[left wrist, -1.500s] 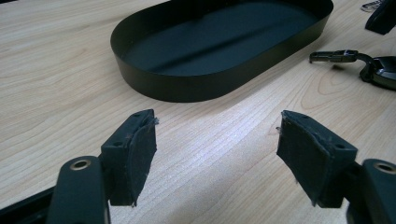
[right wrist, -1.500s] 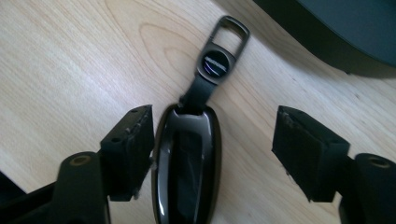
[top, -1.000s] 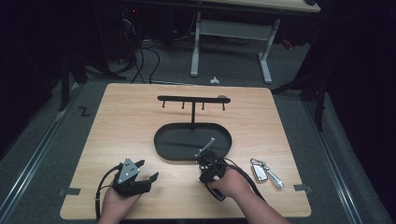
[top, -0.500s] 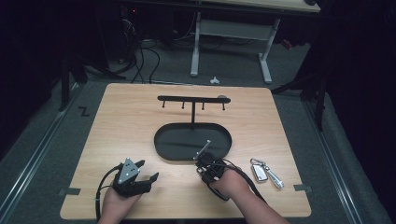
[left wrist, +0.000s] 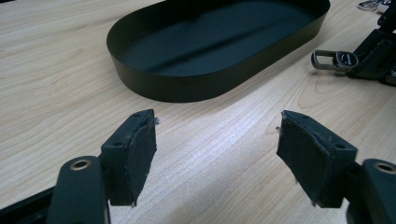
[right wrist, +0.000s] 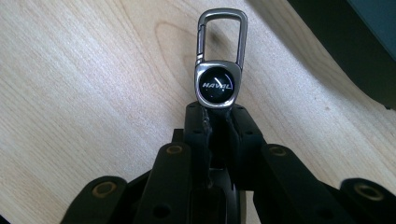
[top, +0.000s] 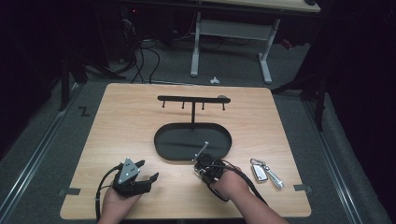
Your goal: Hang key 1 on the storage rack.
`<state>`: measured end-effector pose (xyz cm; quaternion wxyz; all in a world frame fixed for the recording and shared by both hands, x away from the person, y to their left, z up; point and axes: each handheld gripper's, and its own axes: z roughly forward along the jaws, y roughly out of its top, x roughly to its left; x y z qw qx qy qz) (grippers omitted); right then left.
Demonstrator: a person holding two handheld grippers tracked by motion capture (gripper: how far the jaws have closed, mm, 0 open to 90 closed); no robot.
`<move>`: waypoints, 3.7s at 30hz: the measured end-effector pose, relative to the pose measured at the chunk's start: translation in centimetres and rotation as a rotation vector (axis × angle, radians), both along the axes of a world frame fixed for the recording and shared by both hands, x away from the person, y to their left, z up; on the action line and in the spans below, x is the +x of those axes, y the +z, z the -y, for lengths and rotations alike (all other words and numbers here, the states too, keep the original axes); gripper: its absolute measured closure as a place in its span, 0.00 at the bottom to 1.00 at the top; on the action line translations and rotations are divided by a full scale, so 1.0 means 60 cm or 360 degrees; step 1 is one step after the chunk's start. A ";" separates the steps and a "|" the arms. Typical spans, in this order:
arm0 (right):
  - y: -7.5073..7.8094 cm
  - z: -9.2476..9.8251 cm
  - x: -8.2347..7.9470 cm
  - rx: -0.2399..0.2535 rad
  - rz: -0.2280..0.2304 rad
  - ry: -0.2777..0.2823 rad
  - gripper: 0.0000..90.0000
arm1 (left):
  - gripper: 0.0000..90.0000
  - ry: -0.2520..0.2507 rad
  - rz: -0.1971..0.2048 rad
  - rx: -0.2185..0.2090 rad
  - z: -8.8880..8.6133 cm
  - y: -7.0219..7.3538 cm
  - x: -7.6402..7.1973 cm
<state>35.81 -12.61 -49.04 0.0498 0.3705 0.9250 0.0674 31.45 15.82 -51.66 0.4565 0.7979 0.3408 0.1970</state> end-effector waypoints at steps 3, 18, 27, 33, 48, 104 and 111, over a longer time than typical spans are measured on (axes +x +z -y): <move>0.004 0.004 -0.001 0.0006 -0.0010 -0.0012 0.90 | 0.32 -0.0001 0.0000 0.0001 0.000 0.000 0.000; 0.070 0.062 -0.008 0.0074 -0.0030 -0.0179 0.90 | 0.32 -0.0015 -0.0009 0.0006 0.003 -0.002 0.000; 0.100 0.089 -0.014 0.0072 0.0000 -0.0225 0.89 | 0.32 -0.0020 -0.0010 0.0008 0.005 -0.003 0.000; 0.109 0.105 -0.014 0.0086 0.0021 -0.0205 0.90 | 0.32 -0.0025 -0.0014 0.0012 0.005 -0.003 0.000; 0.135 0.133 -0.020 0.0079 0.0057 -0.0232 0.89 | 0.32 -0.0031 -0.0012 0.0013 0.006 -0.003 -0.001; 0.233 0.071 0.083 0.0222 0.0186 -0.0244 0.89 | 0.31 0.0027 -0.0005 -0.0021 -0.019 -0.002 -0.011; 0.242 0.063 0.097 0.0236 0.0193 -0.0258 0.89 | 0.31 0.0025 -0.0006 -0.0019 -0.020 -0.003 -0.010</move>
